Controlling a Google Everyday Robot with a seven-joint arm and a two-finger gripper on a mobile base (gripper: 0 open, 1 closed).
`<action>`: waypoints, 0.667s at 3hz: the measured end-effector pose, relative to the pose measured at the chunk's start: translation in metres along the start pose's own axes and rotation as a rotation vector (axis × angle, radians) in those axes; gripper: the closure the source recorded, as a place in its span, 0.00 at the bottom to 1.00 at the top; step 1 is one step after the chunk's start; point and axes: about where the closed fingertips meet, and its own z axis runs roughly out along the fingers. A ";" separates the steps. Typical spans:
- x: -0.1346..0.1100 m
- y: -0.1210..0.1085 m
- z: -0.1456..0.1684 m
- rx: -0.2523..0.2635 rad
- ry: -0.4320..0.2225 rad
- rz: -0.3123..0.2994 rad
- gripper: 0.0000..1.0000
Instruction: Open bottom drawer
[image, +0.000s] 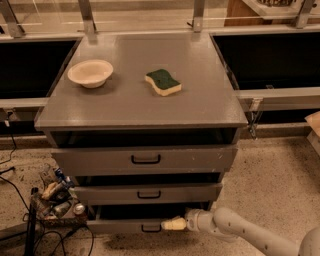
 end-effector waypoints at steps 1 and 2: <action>0.002 0.000 0.004 0.056 0.025 -0.031 0.00; -0.001 -0.008 0.007 0.127 0.011 -0.044 0.00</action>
Offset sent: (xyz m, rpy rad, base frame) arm 0.0001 0.0028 -0.0036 -0.0671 -0.0128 -0.0070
